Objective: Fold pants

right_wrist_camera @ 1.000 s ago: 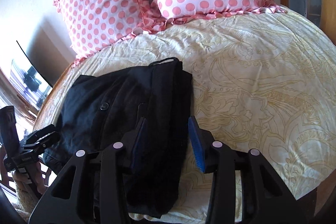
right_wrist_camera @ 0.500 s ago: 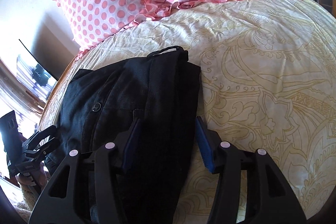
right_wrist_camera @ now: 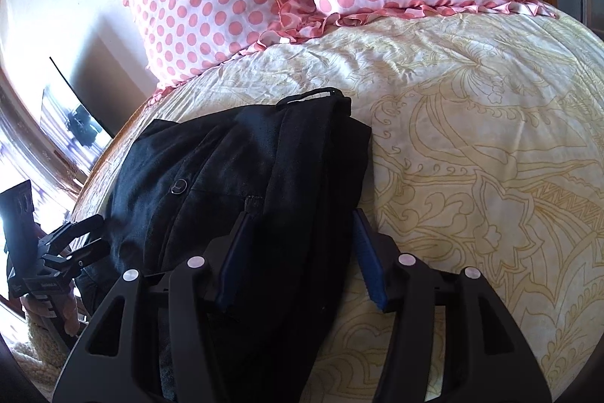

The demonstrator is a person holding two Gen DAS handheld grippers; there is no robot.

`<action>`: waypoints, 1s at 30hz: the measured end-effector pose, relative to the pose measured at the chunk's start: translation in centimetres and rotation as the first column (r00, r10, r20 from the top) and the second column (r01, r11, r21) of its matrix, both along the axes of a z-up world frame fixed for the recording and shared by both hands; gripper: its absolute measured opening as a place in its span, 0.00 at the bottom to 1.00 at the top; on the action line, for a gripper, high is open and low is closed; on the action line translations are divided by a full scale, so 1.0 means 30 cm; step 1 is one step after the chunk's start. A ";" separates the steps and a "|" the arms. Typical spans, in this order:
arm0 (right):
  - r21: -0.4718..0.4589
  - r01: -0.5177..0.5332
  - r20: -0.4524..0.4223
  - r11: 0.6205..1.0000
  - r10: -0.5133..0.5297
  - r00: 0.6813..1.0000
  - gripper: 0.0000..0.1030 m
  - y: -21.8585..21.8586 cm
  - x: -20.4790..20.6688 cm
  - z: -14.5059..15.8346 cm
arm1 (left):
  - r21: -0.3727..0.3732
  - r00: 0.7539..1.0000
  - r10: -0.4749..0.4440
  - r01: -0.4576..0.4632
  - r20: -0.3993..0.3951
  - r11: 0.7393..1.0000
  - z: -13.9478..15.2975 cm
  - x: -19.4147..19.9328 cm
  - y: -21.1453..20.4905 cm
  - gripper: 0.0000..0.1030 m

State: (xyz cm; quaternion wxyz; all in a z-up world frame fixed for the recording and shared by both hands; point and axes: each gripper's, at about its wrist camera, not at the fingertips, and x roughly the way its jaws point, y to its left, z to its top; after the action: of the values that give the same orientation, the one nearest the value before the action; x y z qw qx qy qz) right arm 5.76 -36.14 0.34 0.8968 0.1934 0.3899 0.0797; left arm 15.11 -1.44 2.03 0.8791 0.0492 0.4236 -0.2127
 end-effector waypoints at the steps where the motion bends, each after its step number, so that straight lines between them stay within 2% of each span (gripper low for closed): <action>1: -0.014 0.000 0.001 1.000 0.000 1.000 0.54 0.007 -0.001 0.001 | 0.003 1.000 0.000 0.000 0.001 1.000 -0.001 0.000 -0.001 0.98; 4: -0.031 -0.014 0.006 0.999 0.014 1.000 0.53 0.024 0.000 0.004 | 0.016 1.000 -0.002 0.002 0.005 1.000 -0.003 0.000 -0.004 0.98; 8: -0.048 -0.027 0.023 0.998 0.029 0.999 0.44 0.044 -0.006 0.016 | 0.042 1.000 -0.005 0.005 0.012 0.999 -0.007 -0.001 -0.013 0.98; 11: -0.065 -0.024 0.015 0.998 0.025 1.000 0.45 0.052 -0.001 0.019 | 0.060 1.000 -0.006 0.004 0.020 0.998 -0.010 -0.006 -0.019 0.98; 13: -0.031 -0.012 -0.001 0.999 0.012 1.000 0.51 0.034 0.006 0.009 | 0.070 1.000 -0.008 0.006 0.026 0.998 -0.012 -0.008 -0.021 0.98; 16: -0.009 -0.007 0.006 1.000 0.007 1.000 0.50 0.027 0.005 0.002 | 0.082 0.999 -0.013 0.010 0.034 0.997 -0.015 -0.010 -0.022 0.98; 23: -0.072 0.000 0.051 0.997 0.004 0.999 0.16 0.067 -0.016 0.058 | 0.090 0.999 -0.011 0.007 0.035 0.996 -0.018 -0.008 -0.021 0.98; 26: -0.052 0.000 0.090 0.999 0.005 0.996 0.13 0.074 -0.035 0.094 | 0.064 1.000 -0.007 0.005 0.031 0.998 -0.010 -0.008 -0.004 0.98; 30: -0.100 -0.048 0.160 0.994 0.063 0.985 0.13 0.152 -0.060 0.154 | -0.073 1.000 0.024 -0.023 0.014 0.997 0.050 0.007 0.075 0.98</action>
State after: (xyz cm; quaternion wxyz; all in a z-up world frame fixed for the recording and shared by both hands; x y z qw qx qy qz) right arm 3.97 -31.58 4.97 0.9313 0.1320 0.3239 0.1013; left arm 15.31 0.82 3.52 0.8858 0.0138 0.4098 -0.2174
